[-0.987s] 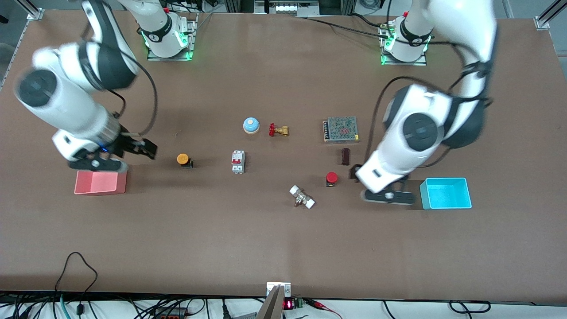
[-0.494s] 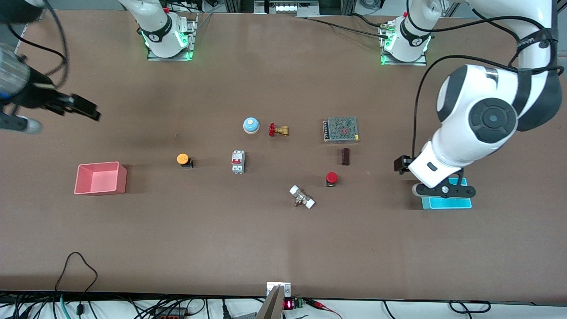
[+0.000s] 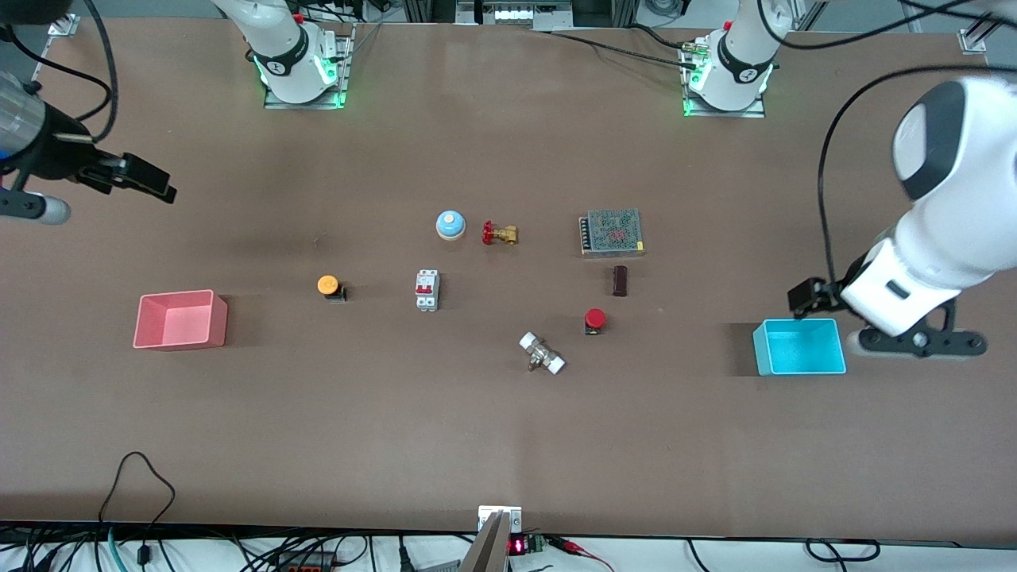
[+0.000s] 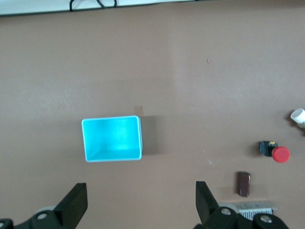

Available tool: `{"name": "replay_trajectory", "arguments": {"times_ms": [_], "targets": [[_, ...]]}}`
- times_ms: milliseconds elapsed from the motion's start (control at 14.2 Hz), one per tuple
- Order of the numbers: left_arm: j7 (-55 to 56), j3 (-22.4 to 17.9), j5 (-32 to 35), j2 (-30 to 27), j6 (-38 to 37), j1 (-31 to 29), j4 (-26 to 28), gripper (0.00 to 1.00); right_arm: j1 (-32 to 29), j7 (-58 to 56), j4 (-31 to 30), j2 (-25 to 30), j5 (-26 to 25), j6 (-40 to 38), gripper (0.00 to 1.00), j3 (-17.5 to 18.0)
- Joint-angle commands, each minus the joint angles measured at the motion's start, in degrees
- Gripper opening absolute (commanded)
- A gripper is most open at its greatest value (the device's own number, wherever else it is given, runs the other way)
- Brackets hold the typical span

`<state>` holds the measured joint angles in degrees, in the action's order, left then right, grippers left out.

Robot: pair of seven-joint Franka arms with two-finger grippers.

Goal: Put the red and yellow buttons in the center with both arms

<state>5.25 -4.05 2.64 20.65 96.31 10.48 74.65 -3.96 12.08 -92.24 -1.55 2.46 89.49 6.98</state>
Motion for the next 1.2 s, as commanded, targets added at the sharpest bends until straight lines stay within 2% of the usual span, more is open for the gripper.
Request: {"name": "replay_trajectory", "arguments": {"times_ms": [0, 141, 212, 353, 564, 705, 846, 987, 1128], "targets": [[-0.9, 0.7, 1.3, -8.1, 4.1, -0.9, 12.5, 1.0, 0.7, -1.0, -1.6, 1.5, -0.7, 1.1, 1.0, 0.1], [-2.9, 0.8, 1.3, -13.2, 11.4, -2.9, 21.9, 1.0, 0.9, -0.9, -1.6, 1.2, -1.5, 1.5, 1.0, 0.1], [-6.2, 0.8, 1.2, -14.4, 12.7, -3.8, 23.7, 1.0, 1.1, -1.0, -1.5, 1.1, -1.5, 1.6, 1.0, 0.1], [-6.9, 1.0, 1.0, -15.9, 9.7, -4.9, 23.0, 1.0, 1.1, -1.2, -1.4, 1.0, -3.1, 1.6, 1.0, 0.1], [-6.6, 0.7, 0.6, -16.3, -1.3, -5.2, 17.7, 1.0, 3.9, -1.2, -1.3, 1.0, -3.7, 1.7, 1.0, -1.3], [-7.3, 0.8, 0.6, -16.4, -1.7, -5.4, 17.9, 1.0, 4.0, -1.2, -1.3, 1.0, -3.6, 1.7, 1.0, -1.6], [-7.3, 0.6, 0.6, -17.9, -1.0, -6.3, 20.2, 1.0, 3.9, -2.1, -0.7, 0.0, -3.5, 1.7, 1.0, -1.7], [-7.4, 1.0, 0.6, -22.7, 4.4, -7.7, 27.7, 1.0, 3.8, -2.7, -0.5, -0.3, -3.4, 1.7, 1.0, -1.7], [-7.6, 1.3, 0.6, -23.0, 3.4, -8.7, 27.9, 1.0, 3.3, -2.8, 0.3, -0.9, -3.4, 1.7, 1.0, -1.6]]}}
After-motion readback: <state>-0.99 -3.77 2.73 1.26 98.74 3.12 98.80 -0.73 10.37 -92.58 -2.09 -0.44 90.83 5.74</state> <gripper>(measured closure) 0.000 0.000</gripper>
